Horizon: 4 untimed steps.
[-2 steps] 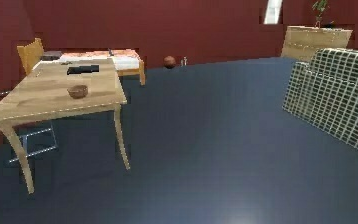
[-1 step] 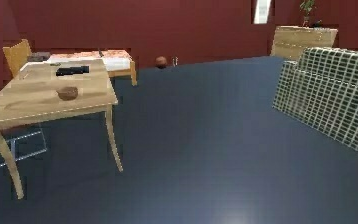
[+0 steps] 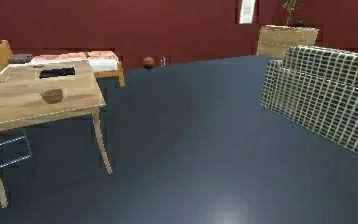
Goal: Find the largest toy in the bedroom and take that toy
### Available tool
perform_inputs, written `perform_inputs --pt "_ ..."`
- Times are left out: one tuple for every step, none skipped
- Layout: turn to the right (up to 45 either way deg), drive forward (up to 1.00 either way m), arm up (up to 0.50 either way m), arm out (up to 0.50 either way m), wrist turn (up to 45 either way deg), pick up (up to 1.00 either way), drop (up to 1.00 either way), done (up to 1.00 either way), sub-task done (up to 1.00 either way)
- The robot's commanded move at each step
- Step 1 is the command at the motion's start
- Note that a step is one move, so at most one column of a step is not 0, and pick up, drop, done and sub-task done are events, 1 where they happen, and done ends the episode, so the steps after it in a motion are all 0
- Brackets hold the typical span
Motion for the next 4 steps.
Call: perform_inputs --pt "0.0 1.0 0.0 0.0 0.0 0.0 0.0 0.0 0.0" --pt "0.0 0.5 0.0 0.0 0.0 0.0 0.0 0.0 0.0" --pt "-9.0 0.0 0.0 0.0 0.0 0.0 0.0 0.0 0.0" --pt "0.0 1.0 0.0 0.0 0.0 0.0 0.0 0.0 0.0"
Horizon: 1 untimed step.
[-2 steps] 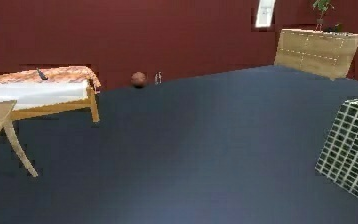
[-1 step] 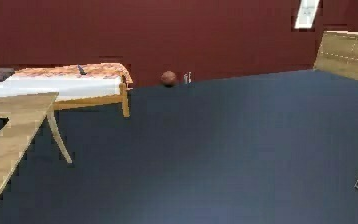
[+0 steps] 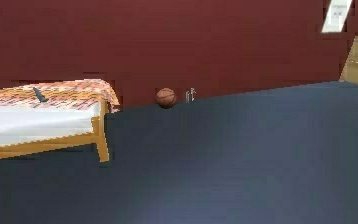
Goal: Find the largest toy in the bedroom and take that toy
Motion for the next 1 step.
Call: perform_inputs --pt "-3.0 0.0 0.0 0.0 0.0 0.0 0.0 0.0 0.0"
